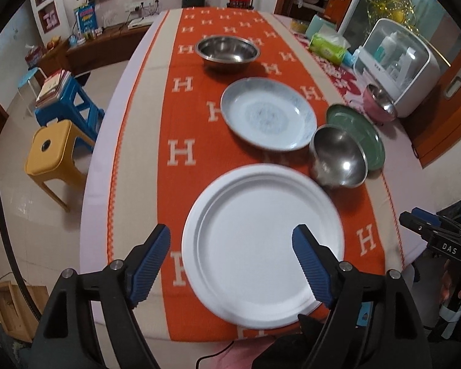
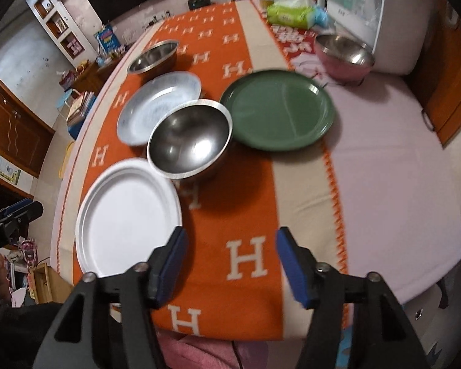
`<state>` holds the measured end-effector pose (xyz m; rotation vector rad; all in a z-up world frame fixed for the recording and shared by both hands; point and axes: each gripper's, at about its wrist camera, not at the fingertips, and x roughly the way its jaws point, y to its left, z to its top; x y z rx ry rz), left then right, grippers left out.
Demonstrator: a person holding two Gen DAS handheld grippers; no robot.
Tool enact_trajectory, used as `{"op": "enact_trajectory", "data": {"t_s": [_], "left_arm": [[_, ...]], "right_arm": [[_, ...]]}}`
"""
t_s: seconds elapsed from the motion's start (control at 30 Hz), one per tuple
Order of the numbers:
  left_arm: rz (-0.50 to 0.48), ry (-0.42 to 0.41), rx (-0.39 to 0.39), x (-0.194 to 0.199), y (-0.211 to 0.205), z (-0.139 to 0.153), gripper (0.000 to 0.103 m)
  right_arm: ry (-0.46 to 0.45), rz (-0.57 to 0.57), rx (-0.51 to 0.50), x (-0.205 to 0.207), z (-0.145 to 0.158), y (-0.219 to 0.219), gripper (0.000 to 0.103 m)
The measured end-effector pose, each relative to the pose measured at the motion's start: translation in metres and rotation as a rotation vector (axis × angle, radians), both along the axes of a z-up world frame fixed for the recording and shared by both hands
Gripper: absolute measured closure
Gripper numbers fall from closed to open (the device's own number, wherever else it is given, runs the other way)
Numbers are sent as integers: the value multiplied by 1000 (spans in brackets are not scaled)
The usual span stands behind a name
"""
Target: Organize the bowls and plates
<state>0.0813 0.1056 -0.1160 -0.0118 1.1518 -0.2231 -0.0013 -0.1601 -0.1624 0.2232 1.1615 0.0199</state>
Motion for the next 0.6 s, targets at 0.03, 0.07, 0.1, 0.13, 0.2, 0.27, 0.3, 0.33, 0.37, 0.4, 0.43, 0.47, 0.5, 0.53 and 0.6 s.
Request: {"op": "enact_trajectory", "data": {"t_s": [0.03, 0.07, 0.1, 0.13, 0.2, 0.27, 0.3, 0.33, 0.37, 0.4, 0.43, 0.47, 0.5, 0.53, 0.6], "left_arm": [[2, -8, -1, 3, -2, 4, 22], [4, -17, -1, 5, -4, 8, 22], [6, -25, 0, 8, -6, 11, 22], [10, -34, 2, 11, -9, 15, 22], [18, -47, 5, 16, -14, 21, 21], [31, -56, 8, 22, -20, 27, 21], [36, -60, 9, 24, -23, 29, 21], [41, -63, 9, 27, -25, 31, 21], [47, -67, 12, 30, -29, 34, 21], [53, -72, 16, 34, -33, 37, 21], [57, -75, 20, 36, -35, 38, 21], [67, -82, 28, 39, -38, 40, 21], [75, -86, 33, 40, -39, 41, 21], [86, -90, 39, 43, -42, 43, 21], [105, -91, 43, 49, -46, 46, 21]], "right_arm": [[-13, 1, -2, 3, 5, -5, 38], [-21, 4, -2, 5, 9, -8, 38], [-28, 10, -4, 8, 13, -10, 38], [-36, 16, -7, 12, 17, -14, 38], [-54, 28, -17, 20, 24, -21, 37], [-68, 42, -19, 28, 31, -28, 37], [-73, 50, -20, 33, 34, -31, 37], [-77, 56, -20, 37, 36, -34, 37], [-84, 66, -17, 43, 40, -37, 36], [-90, 73, -15, 47, 42, -40, 35], [-99, 82, -12, 53, 45, -44, 35], [-105, 87, -7, 57, 48, -47, 34], [-112, 92, -1, 63, 50, -51, 33], [-116, 96, 5, 68, 52, -53, 33], [-126, 113, 19, 80, 54, -58, 33]]}}
